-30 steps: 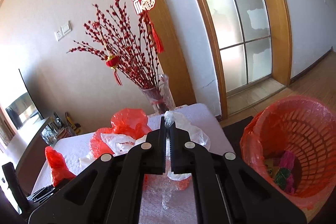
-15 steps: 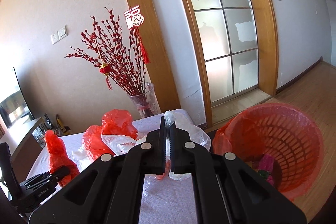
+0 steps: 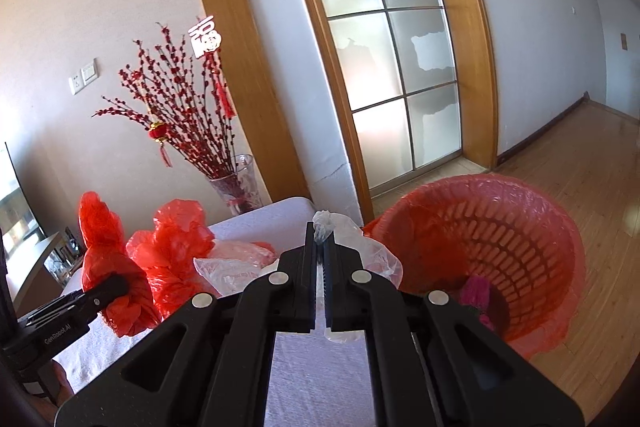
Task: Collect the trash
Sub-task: 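Carry the red and white bags over the red basket and open both grippers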
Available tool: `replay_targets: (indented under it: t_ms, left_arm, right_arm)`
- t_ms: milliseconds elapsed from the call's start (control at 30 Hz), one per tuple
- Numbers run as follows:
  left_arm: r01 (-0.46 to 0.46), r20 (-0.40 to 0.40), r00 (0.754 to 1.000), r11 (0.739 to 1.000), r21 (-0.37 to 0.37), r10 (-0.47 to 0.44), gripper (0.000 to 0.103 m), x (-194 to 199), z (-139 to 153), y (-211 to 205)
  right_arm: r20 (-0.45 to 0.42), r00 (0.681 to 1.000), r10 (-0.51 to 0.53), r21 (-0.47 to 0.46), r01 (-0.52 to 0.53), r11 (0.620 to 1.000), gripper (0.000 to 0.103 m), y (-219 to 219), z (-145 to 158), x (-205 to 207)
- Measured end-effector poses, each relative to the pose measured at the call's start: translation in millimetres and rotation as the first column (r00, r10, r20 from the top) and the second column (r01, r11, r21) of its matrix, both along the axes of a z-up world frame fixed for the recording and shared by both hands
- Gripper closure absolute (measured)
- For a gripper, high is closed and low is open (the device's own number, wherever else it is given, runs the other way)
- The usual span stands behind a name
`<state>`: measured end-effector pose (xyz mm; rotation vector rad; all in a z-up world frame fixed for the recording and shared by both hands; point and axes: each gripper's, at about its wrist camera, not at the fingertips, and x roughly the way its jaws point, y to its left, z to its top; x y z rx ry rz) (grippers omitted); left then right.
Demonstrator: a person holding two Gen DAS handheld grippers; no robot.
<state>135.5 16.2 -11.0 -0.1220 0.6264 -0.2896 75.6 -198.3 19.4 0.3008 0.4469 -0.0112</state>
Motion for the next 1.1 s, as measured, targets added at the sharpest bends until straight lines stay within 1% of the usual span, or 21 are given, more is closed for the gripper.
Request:
replay_targets:
  t_ms: [167, 400, 733, 1100]
  left_arm:
    - [0.057, -0.011, 0.998, 0.998, -0.014, -0.057, 0.072, 9.9, 0.2, -24.8]
    - [0.139, -0.027, 0.990, 0.989, -0.041, -0.140, 0.072, 28.3, 0.1, -60.7]
    - [0.264, -0.020, 0.964, 0.963, -0.054, -0.266, 0.072, 46.9, -1.4, -122.2]
    - [0.346, -0.050, 0.936, 0.936, -0.069, -0.350, 0.072, 63.2, -17.2, -175.3]
  right_arm:
    - [0.008, 0.999, -0.043, 0.006, 0.043, 0.999, 0.100, -16.4, 0.4, -6.3]
    - [0.040, 0.988, -0.147, 0.010, 0.147, 0.989, 0.100, -48.1, 8.9, -15.1]
    - [0.053, 0.960, -0.275, 0.014, 0.275, 0.961, 0.100, -96.1, 11.1, -22.1]
    - [0.041, 0.935, -0.352, 0.018, 0.351, 0.936, 0.100, -125.5, 2.2, -15.3]
